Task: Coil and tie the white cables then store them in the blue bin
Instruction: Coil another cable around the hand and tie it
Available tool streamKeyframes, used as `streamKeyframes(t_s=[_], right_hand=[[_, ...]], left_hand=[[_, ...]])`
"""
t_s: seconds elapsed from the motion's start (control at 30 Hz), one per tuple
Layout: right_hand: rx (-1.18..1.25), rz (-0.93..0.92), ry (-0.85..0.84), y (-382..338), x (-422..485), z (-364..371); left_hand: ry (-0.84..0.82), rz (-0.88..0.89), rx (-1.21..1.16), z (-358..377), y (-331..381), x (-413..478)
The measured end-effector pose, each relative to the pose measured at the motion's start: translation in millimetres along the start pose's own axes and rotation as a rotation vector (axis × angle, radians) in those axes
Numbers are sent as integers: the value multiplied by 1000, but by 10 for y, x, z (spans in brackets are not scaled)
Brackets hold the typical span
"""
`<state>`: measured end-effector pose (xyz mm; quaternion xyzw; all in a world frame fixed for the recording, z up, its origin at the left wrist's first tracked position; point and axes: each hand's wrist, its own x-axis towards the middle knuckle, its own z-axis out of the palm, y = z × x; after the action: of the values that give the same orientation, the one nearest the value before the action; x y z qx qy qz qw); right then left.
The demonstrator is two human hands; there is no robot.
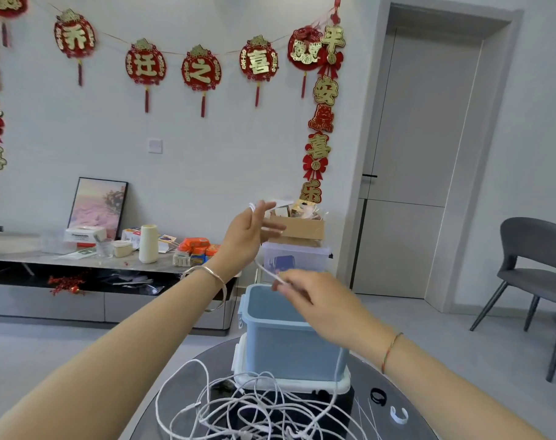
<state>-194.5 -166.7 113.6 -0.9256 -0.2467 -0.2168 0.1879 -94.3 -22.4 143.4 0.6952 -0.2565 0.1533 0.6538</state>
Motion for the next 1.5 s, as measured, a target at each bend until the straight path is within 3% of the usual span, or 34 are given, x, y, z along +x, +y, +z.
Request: streamKeyframes(t_s=[0.1,0.2,0.33,0.5,0.7,0.87,1.03,1.2,1.33,1.5], right_hand=[[-1,-34,238,-17,35,-235],[171,-27,403,86,112,-409],[378,-1,450,179,190,-520],[672,67,447,259,252,-494],[861,184,403,326,301,-217],[888,300,175,315,300,106],[690,309,-104,193,163,353],[553,179,-164,47,18,291],[403,86,35,27,55,22],[545,98,206,112,127,-234]], left_hand=[[-157,64,228,-23,-16,-99],[-328,21,252,-16,103,-225],[-597,-98,119,31,295,-337],[-785,-241,-204,95,455,-346],[-644,-243,-673,115,482,-267],[-332,-150,-831,156,409,-128],[-39,-109,-681,135,283,-37],[-10,-85,-229,10,50,-44],[-117,-64,62,-63,-83,-169],[-453,-141,207,14,30,-417]])
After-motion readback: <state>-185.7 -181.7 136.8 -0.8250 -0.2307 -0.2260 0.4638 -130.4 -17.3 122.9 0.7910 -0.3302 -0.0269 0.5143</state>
